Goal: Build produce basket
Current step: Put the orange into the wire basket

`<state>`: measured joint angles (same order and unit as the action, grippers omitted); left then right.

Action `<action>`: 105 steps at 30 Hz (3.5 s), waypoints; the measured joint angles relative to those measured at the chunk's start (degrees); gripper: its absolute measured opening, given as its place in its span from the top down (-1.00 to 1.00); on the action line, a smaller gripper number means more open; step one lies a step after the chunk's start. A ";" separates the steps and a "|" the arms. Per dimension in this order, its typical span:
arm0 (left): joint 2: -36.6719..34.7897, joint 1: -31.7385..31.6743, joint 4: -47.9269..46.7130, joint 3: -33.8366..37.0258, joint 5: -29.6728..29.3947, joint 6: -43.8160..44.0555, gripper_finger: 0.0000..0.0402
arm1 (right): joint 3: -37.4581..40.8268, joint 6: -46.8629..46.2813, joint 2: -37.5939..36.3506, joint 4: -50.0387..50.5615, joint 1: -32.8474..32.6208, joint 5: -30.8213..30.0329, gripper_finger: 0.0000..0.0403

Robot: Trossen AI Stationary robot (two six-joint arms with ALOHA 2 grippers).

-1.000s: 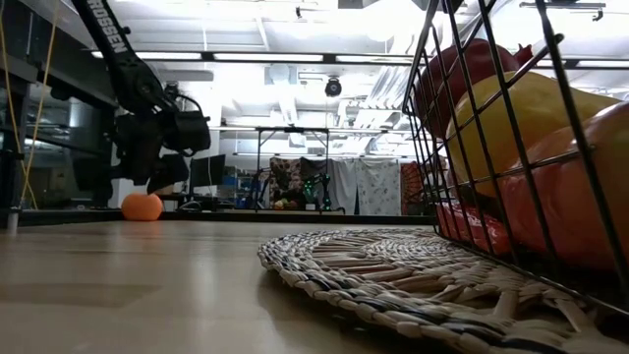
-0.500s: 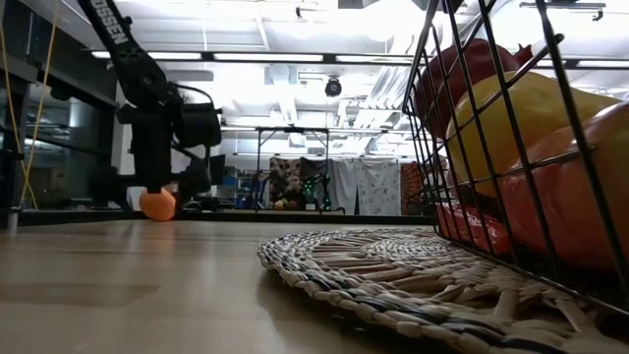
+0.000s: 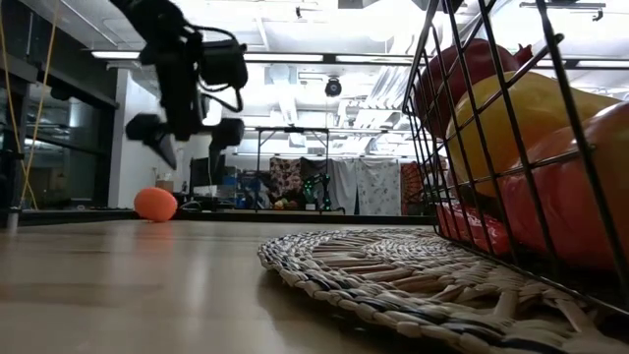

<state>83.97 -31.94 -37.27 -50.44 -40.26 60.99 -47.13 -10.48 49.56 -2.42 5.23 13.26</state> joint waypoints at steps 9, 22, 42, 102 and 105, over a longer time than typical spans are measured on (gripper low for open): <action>2.05 -20.00 -10.53 -13.37 13.60 -26.80 -0.69 | 0.00 0.02 0.00 0.00 0.00 -0.02 1.00; 13.78 -26.01 -27.38 -19.13 18.41 -36.77 -0.69 | 0.00 0.42 -0.02 0.09 0.00 -0.20 1.00; 26.61 -26.60 -27.27 -21.43 15.43 -35.55 -0.69 | 0.00 -0.03 -0.02 0.68 -0.04 -0.15 1.00; -29.28 22.87 37.86 7.86 28.39 -34.14 -0.22 | 0.00 -0.03 0.00 0.23 -0.04 -1.16 1.00; -31.39 27.43 42.55 10.55 26.32 -34.19 -0.22 | 0.00 -1.45 0.00 -0.20 -0.04 -1.16 1.00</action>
<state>52.57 -4.51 5.28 -39.90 -13.95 26.80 -47.13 -11.93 49.56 -2.62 5.19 12.10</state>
